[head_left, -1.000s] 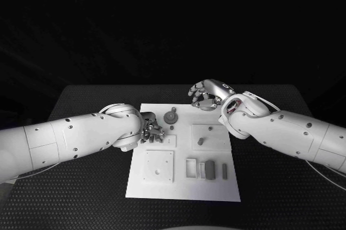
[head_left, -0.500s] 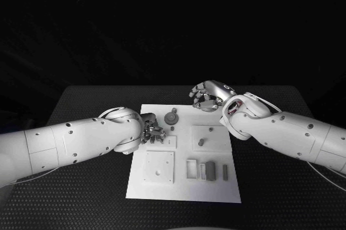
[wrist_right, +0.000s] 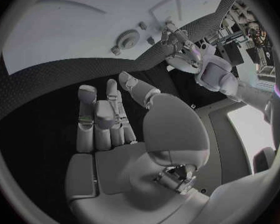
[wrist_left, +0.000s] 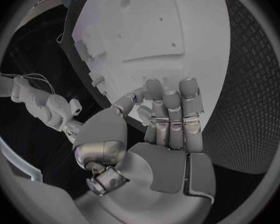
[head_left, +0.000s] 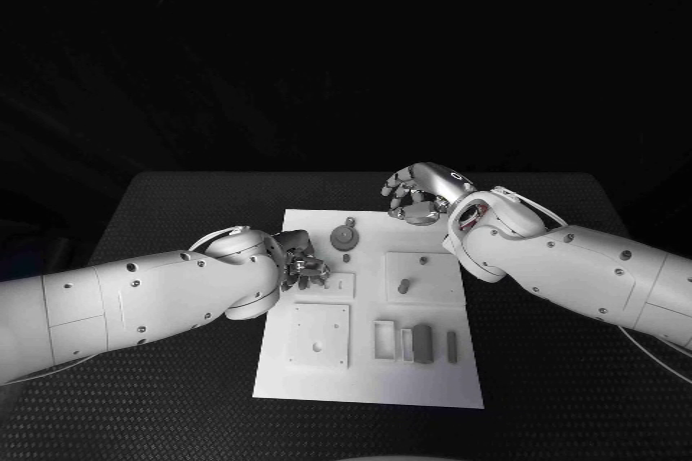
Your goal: Assemble the parts on the task board
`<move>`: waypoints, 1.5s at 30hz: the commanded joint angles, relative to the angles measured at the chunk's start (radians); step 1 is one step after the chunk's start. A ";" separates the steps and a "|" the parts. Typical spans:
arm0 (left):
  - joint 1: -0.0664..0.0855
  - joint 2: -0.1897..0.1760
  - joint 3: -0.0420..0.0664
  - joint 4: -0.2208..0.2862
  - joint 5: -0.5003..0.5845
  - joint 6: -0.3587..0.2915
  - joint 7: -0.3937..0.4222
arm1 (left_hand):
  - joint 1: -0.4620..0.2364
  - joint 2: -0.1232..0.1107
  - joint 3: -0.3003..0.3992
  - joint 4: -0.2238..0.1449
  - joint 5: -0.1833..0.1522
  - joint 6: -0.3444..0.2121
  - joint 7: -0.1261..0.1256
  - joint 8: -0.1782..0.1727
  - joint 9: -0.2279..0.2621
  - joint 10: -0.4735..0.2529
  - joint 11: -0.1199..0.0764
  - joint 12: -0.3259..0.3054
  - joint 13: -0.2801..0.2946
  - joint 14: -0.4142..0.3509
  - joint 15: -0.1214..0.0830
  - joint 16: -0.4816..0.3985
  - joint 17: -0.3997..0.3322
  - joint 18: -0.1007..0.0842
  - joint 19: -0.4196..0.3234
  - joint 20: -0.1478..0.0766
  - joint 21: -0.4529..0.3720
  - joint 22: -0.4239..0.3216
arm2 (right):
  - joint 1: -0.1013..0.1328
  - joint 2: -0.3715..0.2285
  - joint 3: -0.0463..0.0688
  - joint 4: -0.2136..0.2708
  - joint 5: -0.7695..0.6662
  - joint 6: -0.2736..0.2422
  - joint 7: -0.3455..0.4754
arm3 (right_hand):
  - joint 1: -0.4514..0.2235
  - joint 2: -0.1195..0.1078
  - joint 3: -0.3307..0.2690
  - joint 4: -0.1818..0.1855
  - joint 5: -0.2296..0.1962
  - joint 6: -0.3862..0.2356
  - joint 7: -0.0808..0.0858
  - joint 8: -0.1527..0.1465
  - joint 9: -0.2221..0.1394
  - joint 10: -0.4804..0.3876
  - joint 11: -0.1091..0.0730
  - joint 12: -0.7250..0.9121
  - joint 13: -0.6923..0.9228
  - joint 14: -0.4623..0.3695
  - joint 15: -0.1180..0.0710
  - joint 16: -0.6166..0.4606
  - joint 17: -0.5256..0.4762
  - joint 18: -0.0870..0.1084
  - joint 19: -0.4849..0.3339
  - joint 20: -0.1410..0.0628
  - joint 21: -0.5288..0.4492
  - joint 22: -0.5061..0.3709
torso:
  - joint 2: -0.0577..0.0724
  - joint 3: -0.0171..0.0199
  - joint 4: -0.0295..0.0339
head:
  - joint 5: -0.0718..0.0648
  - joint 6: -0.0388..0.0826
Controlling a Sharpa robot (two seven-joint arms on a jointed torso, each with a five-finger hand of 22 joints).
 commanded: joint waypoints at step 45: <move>-0.040 -0.005 0.000 0.016 -0.021 -0.065 0.009 | 0.010 -0.006 0.051 -0.033 0.005 0.157 -0.093 0.009 0.005 0.004 -0.010 0.011 -0.001 0.010 -0.024 0.008 -0.010 0.025 0.018 -0.021 0.008 0.021 | 0.000 -0.004 0.000 -0.004 0.002 0.032 0.000 | 0.004 0.011 -0.007 0.002 0.001 -0.002 0.007 0.002 -0.002 0.001 0.004 -0.008 -0.002 -0.009 0.002 -0.006 -0.002 0.062 -0.007 0.001 -0.007 0.019 | 0.001 -0.0008 -0.0007 | -0.008 -0.005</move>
